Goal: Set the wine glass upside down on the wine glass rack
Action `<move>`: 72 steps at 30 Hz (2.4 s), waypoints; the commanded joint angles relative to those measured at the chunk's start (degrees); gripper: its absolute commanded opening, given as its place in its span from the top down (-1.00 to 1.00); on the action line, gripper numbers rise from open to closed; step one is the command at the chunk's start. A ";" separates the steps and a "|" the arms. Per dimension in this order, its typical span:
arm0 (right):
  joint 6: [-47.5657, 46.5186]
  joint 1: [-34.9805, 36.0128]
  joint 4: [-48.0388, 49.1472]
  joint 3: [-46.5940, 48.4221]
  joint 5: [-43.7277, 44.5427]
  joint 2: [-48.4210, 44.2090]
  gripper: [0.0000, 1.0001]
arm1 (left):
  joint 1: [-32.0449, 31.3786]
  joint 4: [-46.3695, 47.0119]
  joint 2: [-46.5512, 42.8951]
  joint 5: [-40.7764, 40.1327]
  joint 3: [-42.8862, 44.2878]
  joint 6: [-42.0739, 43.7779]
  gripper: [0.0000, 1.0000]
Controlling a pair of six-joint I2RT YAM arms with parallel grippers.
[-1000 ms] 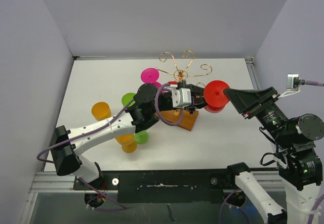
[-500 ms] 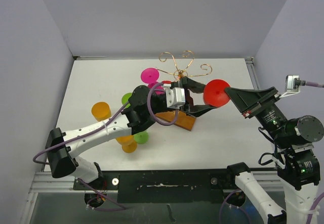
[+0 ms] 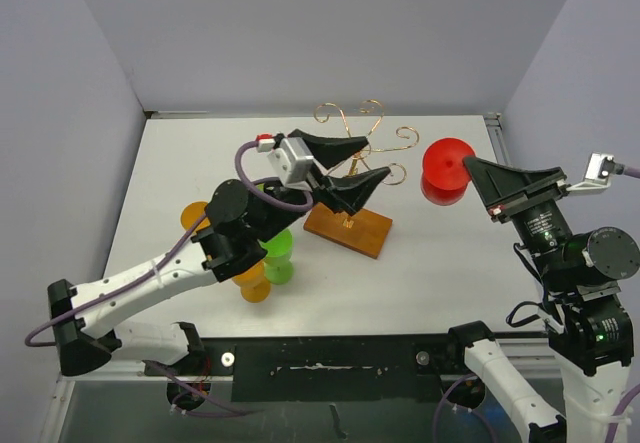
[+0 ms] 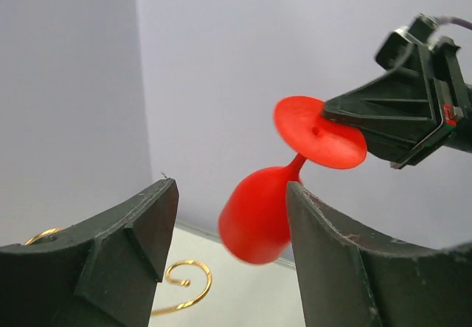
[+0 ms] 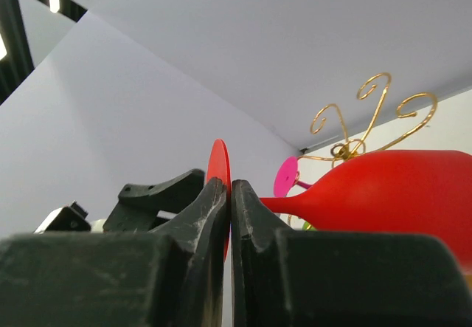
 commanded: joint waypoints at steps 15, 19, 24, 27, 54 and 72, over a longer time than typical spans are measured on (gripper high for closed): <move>-8.77 0.58 4.92 0.39 24.07 6.89 1.00 | 0.10 -18.48 -35.29 -42.71 -23.62 3.75 -0.23; -9.89 0.49 8.65 -0.62 22.27 11.77 1.00 | 0.10 -20.56 -39.27 -45.75 -26.16 4.22 -0.23; -10.98 -0.27 11.71 1.19 22.95 19.53 1.00 | -0.08 -19.01 -41.94 -47.95 -29.09 4.91 -0.23; -10.68 -0.72 15.50 0.49 22.82 22.55 1.00 | -0.08 -19.03 -41.74 -47.82 -29.17 5.11 -0.23; -11.57 -3.48 18.48 7.60 -3.32 38.82 1.00 | -0.76 -22.49 -43.06 -48.16 -28.81 2.66 -0.23; -10.60 -2.74 18.84 4.66 -14.31 38.06 1.00 | -1.04 -22.72 -43.06 -48.16 -28.86 1.84 -0.23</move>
